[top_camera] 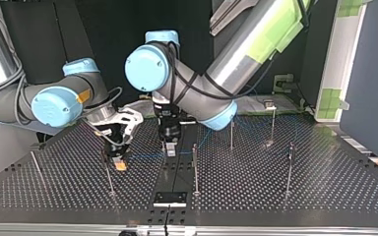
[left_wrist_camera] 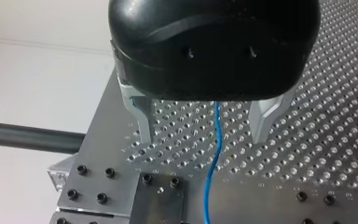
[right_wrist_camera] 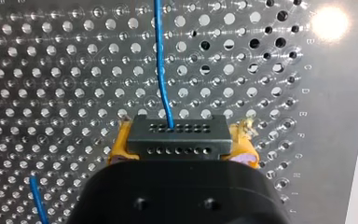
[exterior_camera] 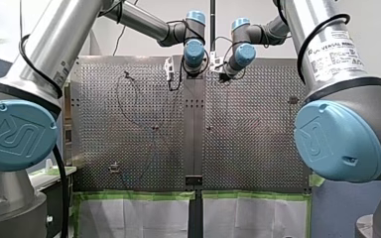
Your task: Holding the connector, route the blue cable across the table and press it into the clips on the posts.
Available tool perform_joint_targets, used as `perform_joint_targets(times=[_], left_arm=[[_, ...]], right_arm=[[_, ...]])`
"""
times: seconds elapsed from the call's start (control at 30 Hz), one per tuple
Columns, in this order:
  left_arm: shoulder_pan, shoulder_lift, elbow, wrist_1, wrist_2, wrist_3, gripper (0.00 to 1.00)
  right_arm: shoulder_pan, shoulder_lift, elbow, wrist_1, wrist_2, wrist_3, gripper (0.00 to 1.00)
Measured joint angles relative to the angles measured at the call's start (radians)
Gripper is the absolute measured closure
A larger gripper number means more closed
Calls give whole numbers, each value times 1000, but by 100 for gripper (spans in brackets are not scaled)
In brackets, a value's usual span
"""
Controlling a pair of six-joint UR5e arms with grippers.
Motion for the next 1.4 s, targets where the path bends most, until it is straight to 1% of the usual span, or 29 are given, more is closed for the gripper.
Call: perform_joint_targets(times=[0.13, 0.27, 0.43, 0.57, 0.77, 0.93, 1.07, 1.2, 1.4], left_arm=[[-4, 5, -31, 21, 23, 9, 0], [-3, 1, -59, 57, 56, 16, 0], [7, -5, -66, 97, 74, 21, 0], [17, -22, -53, 126, 72, 25, 0], [34, -34, -26, 137, 71, 29, 0], [51, -40, -9, 134, 81, 32, 0], [57, -64, 3, 118, 87, 33, 0], [64, -83, 15, 119, 85, 33, 0], [75, -109, 62, 103, 82, 33, 0]], right_arm=[[0, 0, 0, 0, 0, 1, 100], [0, 1, 0, 0, 0, 1, 100], [0, 1, 0, -1, 0, 2, 100], [0, 1, -1, -1, -1, 2, 100], [0, 1, 0, -1, -2, 2, 100], [0, 1, 0, -1, -2, 2, 100], [0, 1, 0, -1, -2, 2, 100], [0, 1, 0, -1, -2, 2, 100], [0, 1, 0, 0, -2, 2, 100]])
